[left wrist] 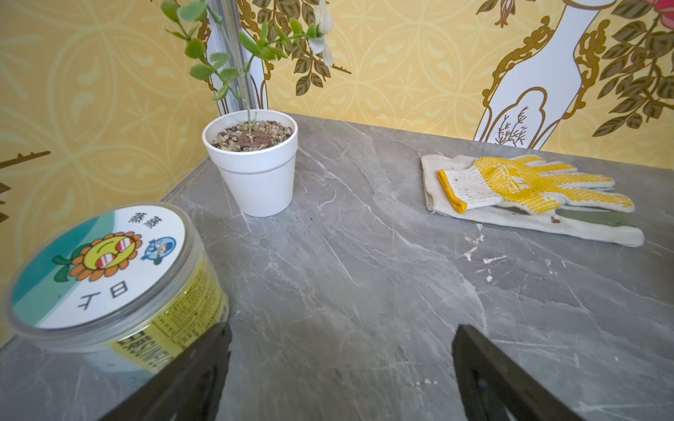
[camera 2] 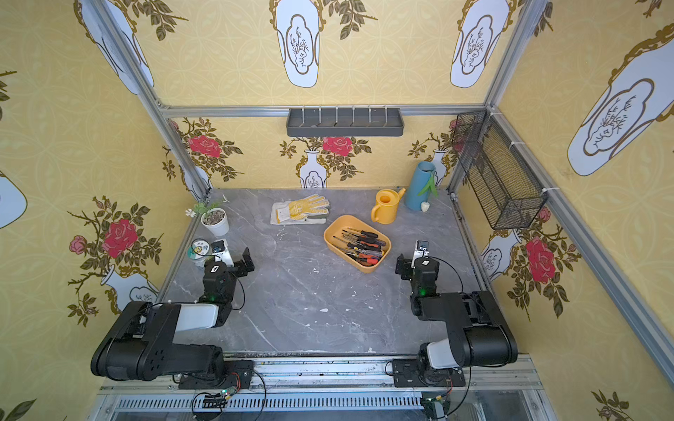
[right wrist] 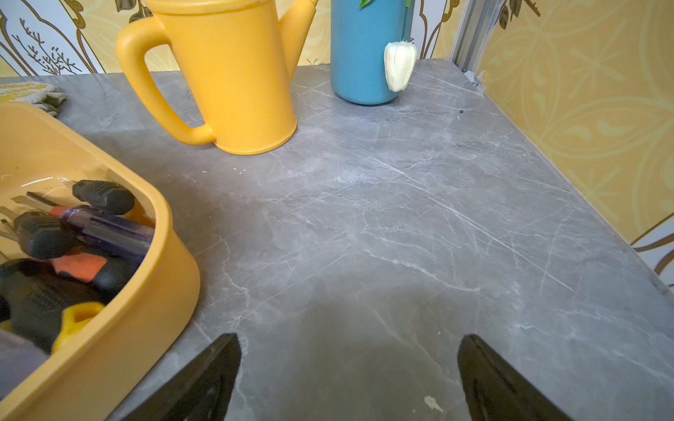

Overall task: Take out the screwdriver from the storage box
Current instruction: Move the storage box to the center of the board.

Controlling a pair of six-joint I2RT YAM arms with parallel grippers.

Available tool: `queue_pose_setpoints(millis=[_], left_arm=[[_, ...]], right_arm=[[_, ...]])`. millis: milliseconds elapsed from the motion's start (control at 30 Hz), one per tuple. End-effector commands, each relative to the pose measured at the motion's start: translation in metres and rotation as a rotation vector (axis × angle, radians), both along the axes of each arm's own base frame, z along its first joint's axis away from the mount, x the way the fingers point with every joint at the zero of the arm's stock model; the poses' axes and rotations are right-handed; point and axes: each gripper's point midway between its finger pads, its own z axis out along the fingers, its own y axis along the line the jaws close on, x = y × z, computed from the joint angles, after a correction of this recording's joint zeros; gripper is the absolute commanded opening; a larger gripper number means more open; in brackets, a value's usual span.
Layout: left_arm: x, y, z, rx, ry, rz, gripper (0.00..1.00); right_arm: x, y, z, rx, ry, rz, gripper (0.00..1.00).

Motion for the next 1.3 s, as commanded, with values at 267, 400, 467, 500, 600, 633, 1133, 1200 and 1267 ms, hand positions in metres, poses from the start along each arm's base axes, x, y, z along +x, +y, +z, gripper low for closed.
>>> queue_pose_setpoints(millis=[267,400,467,500,600,633,1133,1200,1267], left_arm=[[0.003,-0.008,0.002,0.001,-0.001,-0.051,0.99],[0.003,-0.008,0.001,-0.001,-0.001,-0.051,0.99],[0.003,-0.008,0.001,-0.001,-0.001,-0.051,0.99],[0.003,-0.008,0.001,0.000,0.000,-0.051,0.99],[0.003,-0.008,0.001,0.000,0.000,-0.051,0.99],[0.005,-0.007,0.001,-0.005,0.003,-0.044,0.99],[-0.002,0.009,0.037,-0.031,0.018,0.029,0.99],[-0.003,0.015,0.068,-0.055,-0.056,0.078,0.99],[-0.001,0.012,0.099,-0.093,-0.144,0.066,0.99]], right_arm=[[0.005,-0.003,0.011,-0.005,-0.046,-0.015,0.97],[0.005,-0.003,0.011,-0.005,-0.046,-0.015,0.97],[0.005,-0.003,0.011,-0.004,-0.045,-0.016,0.97],[0.005,-0.003,0.011,-0.005,-0.045,-0.015,0.97],[0.005,-0.003,0.011,-0.005,-0.045,-0.015,0.97],[0.005,-0.003,0.011,-0.005,-0.046,-0.015,0.97],[0.017,0.015,0.048,-0.078,0.030,0.028,0.99],[0.024,0.023,0.064,-0.067,0.007,0.067,0.99],[0.034,0.032,0.078,-0.068,0.026,0.115,0.99]])
